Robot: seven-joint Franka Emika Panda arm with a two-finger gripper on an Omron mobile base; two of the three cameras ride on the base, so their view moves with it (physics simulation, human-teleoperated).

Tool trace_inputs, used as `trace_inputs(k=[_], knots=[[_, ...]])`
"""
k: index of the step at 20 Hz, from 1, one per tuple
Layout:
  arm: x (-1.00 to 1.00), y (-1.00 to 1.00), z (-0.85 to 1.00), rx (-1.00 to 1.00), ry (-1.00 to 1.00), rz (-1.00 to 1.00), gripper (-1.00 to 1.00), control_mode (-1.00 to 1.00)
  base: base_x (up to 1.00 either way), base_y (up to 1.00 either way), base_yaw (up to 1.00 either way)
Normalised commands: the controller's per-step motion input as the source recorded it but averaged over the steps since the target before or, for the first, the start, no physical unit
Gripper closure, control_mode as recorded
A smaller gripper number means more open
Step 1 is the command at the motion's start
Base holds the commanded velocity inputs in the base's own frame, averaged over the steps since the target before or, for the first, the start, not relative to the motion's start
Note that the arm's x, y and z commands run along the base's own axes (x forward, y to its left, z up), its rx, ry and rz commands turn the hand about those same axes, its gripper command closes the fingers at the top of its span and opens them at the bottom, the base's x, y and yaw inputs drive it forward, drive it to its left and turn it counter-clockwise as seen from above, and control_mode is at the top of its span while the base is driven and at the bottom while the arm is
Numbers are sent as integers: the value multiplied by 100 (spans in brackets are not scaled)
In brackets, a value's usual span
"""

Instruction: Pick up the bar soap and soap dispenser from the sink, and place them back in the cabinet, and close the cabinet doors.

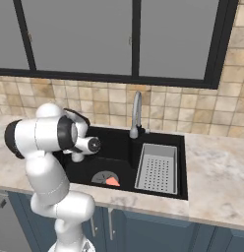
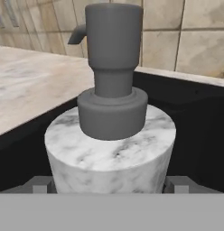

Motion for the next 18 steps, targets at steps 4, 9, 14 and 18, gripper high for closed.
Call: trace_inputs(k=[4, 9, 14, 18], knots=[[-26, 0, 56, 0, 9, -13, 100, -100, 0, 0, 0], [-31, -1, 61, 0, 16, -18, 100, -100, 0, 0, 0], [-25, -6, 57, 0, 17, -18, 100, -100, 0, 0, 0], [-12, -10, 43, 0, 10, -15, 100, -100, 0, 0, 0]])
